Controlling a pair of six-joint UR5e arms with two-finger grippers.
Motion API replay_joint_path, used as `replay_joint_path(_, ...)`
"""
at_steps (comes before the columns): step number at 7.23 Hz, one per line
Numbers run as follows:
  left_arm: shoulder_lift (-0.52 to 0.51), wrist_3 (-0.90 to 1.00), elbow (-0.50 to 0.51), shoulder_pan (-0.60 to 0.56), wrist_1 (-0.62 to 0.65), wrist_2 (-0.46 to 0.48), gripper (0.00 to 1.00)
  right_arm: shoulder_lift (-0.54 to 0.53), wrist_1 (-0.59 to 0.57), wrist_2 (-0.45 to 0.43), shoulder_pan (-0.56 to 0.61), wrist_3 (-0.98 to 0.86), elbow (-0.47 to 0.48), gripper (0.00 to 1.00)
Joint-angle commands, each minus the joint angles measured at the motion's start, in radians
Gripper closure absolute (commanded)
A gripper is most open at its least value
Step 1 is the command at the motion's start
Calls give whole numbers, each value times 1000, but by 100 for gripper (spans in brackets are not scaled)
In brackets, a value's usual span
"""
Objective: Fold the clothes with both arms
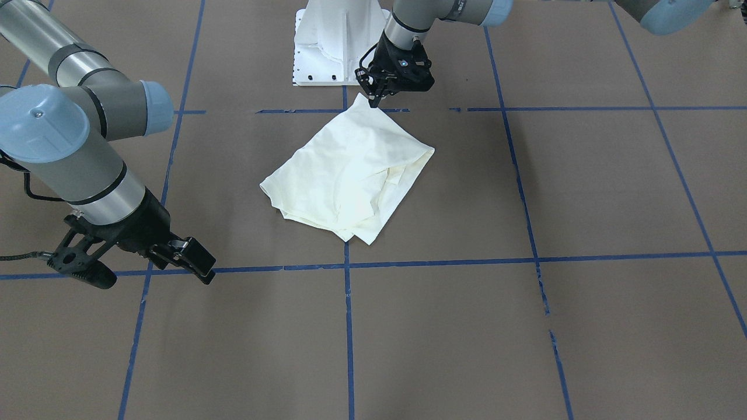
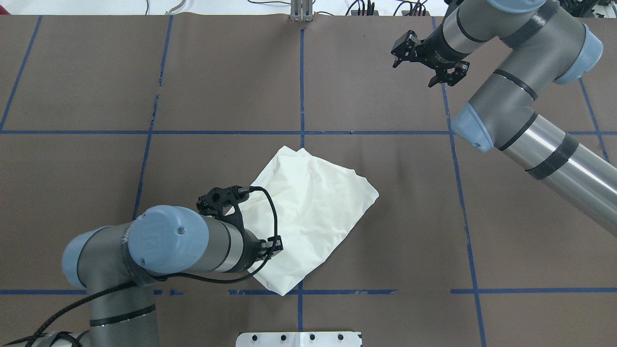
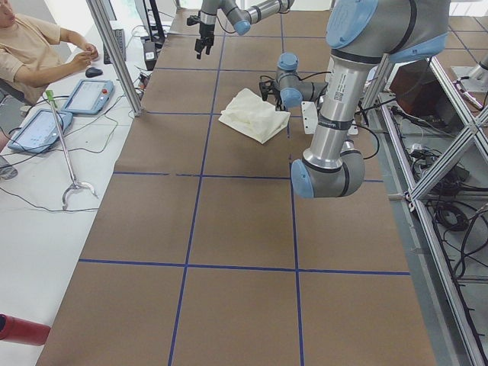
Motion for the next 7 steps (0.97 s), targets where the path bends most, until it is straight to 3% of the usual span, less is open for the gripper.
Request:
replay_joint_path(1,17,156,-9,-135,16,-3,100,-12,-5,-12,-79,48,43,0)
replay_joint_path(2,18,227,-4,-218,16,-44,100,-57,-6,-31,-154,82,96,0)
replay_joint_path(3,18,281,-1,-290,16,-95,87,-85,-6,-35,-204,93,117,0)
replay_joint_path(5,20,284,5,-338,16,-103,63,-114,-8,-67,-322,220,123,0)
replay_joint_path(7,20,284,13,-343,14,-104,61,-119,-8,-115,-373,248,126,1)
